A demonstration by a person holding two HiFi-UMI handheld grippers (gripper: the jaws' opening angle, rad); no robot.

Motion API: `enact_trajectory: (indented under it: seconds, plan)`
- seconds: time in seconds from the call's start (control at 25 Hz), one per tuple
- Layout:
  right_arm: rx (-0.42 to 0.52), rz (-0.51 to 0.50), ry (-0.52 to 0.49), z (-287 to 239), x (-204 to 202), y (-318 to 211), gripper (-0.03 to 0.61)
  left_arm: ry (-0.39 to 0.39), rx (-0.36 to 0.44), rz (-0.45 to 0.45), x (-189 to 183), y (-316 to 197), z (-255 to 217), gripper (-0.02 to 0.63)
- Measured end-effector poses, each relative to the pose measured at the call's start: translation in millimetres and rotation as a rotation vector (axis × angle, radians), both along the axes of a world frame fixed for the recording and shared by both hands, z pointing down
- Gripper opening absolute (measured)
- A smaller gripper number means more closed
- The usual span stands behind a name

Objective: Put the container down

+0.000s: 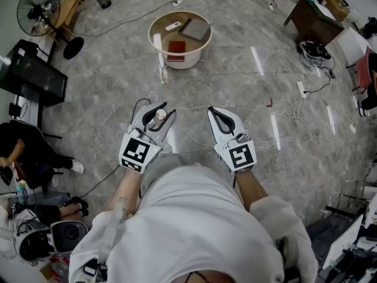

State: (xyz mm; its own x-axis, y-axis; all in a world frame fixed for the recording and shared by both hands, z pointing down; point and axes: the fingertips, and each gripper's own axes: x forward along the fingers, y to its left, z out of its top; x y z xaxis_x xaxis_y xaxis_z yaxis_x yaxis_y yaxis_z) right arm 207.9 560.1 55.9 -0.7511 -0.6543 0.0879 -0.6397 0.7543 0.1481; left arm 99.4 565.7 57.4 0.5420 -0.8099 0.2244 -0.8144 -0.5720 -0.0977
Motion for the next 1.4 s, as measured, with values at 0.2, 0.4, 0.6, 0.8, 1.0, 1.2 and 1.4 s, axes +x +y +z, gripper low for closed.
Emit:
enact_trajectory:
  seconds: [0.2,0.4,0.6,0.8,1.0,1.2,1.4]
  plan:
    - [0.002,0.0,0.01,2.5,-1.0,-8.4,0.003,0.001,-0.001,-0.005,2.1,-5.1,2.0,0.126]
    - [-0.012,-0.007,0.01,3.9,-11.1,-25.8,0.003,0.012,0.003,-0.005,-2.8,-23.3,3.4,0.126]
    - [-0.022,0.009,0.029,9.7,-23.7,-60.3,0.003,0.022,0.0,0.008,-13.1,-59.4,11.5,0.126]
    - [-0.046,0.02,0.061,26.5,-47.2,-112.9,0.003,0.026,-0.007,0.027,-36.9,-117.2,22.8,0.124]
    - [-0.05,0.062,0.056,29.6,-81.9,-177.3,0.005,0.022,-0.002,0.067,-74.4,-183.2,26.7,0.124]
    - [-0.046,0.109,0.05,31.7,-115.9,-237.9,0.005,0.025,-0.004,0.106,-107.9,-246.8,27.0,0.124]
    - [-0.045,0.129,0.041,32.1,-132.4,-286.7,0.005,0.015,0.003,0.118,-122.9,-293.4,24.4,0.124]
